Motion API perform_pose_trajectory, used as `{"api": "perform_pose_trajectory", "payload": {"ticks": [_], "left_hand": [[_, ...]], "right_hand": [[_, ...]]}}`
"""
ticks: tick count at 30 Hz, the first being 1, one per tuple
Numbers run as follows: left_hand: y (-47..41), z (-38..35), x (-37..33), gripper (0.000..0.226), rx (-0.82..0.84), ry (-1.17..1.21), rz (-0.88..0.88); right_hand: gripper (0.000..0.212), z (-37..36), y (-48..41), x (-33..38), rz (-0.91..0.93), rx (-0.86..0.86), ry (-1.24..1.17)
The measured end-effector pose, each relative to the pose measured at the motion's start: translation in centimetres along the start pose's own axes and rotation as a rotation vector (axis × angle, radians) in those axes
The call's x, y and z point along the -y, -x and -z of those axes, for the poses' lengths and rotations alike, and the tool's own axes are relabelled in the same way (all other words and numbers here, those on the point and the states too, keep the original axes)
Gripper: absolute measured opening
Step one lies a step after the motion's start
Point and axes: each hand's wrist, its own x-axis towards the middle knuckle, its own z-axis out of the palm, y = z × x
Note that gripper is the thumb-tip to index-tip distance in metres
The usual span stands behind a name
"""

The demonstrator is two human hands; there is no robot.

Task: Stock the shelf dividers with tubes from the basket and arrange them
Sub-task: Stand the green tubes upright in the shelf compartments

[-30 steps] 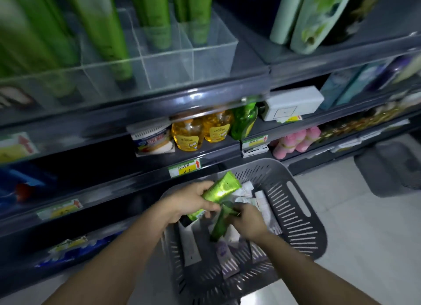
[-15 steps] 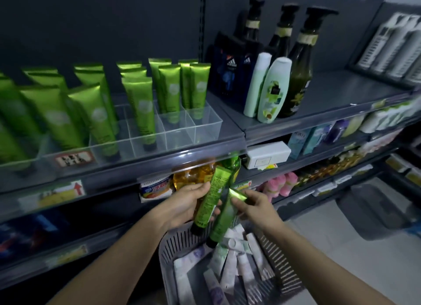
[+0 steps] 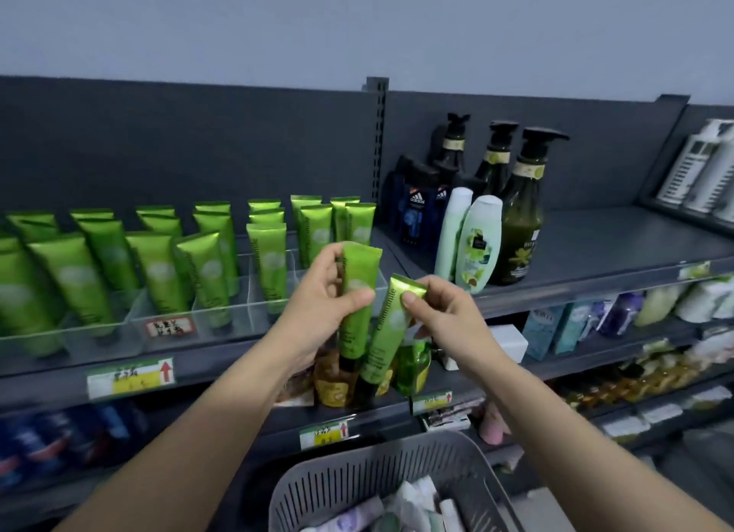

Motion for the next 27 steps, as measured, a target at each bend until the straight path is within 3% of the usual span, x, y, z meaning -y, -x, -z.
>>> {"api": "perform_pose_trajectory", "payload": {"ticks": [6, 10, 13, 18, 27], "left_hand": [[-1.7, 0.8, -4.4, 0.049, -0.299, -0.173, -0.125], [-3.1, 1.2, -6.8, 0.016, -0.346, -0.358, -0.26], [-4.4, 1.6, -8.0, 0.019, -0.419, -0.518, -0.292], [-5.8, 2.3, -8.5, 0.017, -0.465, -0.735, -0.253], [-6.6, 2.2, -7.4, 0.015, -0.392, -1.092, -0.063]], "right_hand": [[0.004, 1.6, -3.2, 4.0, 0.212, -0.008, 0.06], [0.008, 2.1, -5.5, 5.6, 0.277, -0.016, 0.053], [0.017, 2.1, -7.2, 6.3, 0.319, -0.04, 0.078], [0.002, 2.1, -9.6, 6.0, 0.347, -0.087, 0.094], [0.014, 1.3, -11.6, 4.8, 0.339, -0.097, 0.136]]}}
